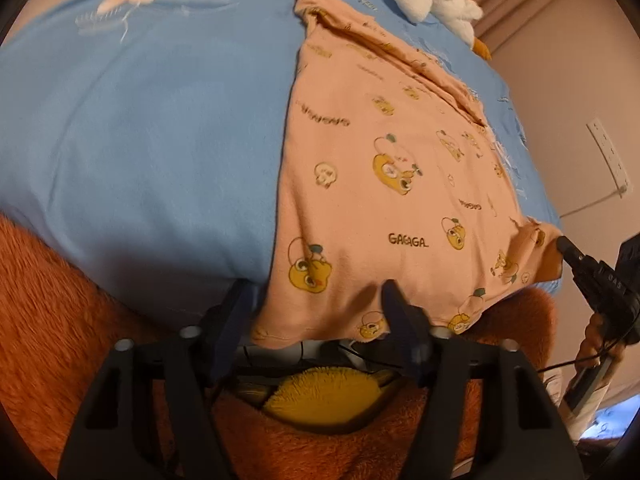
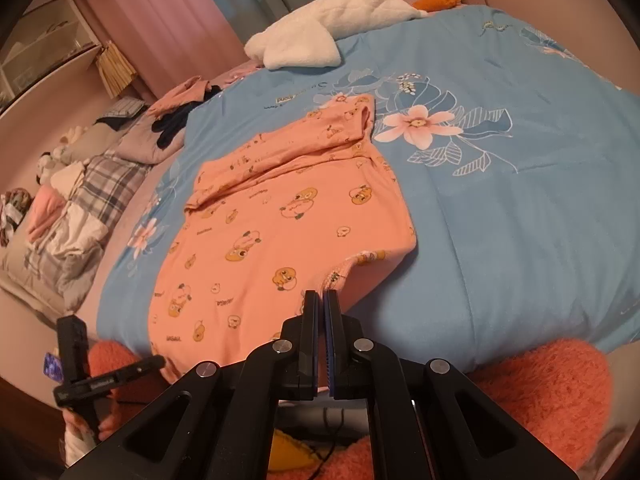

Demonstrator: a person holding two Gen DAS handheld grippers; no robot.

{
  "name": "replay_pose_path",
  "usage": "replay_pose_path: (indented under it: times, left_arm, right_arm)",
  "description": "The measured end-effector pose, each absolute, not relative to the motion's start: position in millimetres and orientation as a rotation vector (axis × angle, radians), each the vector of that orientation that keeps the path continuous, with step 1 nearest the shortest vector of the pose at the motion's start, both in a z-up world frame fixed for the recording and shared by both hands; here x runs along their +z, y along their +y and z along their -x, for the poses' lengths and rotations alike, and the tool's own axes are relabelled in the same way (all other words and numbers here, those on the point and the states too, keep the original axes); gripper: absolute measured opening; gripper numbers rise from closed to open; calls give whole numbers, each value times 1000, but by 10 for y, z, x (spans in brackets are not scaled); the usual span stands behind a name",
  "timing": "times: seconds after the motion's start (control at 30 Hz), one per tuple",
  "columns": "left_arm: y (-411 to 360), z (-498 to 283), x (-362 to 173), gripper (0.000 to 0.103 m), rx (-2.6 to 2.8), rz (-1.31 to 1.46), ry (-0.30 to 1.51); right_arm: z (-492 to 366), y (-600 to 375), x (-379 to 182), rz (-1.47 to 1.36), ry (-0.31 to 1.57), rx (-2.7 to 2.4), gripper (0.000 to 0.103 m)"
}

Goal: Fold small clothes

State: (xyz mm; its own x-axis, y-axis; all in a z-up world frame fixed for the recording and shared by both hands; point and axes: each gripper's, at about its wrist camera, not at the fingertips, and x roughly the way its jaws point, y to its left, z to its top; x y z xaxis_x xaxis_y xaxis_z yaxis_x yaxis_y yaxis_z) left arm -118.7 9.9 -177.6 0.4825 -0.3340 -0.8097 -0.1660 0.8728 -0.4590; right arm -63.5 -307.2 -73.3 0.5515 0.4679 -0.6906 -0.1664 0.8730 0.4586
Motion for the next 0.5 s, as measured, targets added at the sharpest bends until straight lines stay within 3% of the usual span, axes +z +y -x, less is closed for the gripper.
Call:
replay_pose_path:
  times: [0.07,0.1,0.5]
  left_arm:
    - [102,1190,-1803,11,-102,527,1099]
    - [111,1199,-1811,3,-144,565,1101]
    - [179,1114,-1072,4,-304,645,853]
  right_arm:
    - [630,-3077,-738,-372,916,388,4]
    - [626,-3080,-737,-377,916,389,4]
    - [400,-3181,-572,-424,861,408,4]
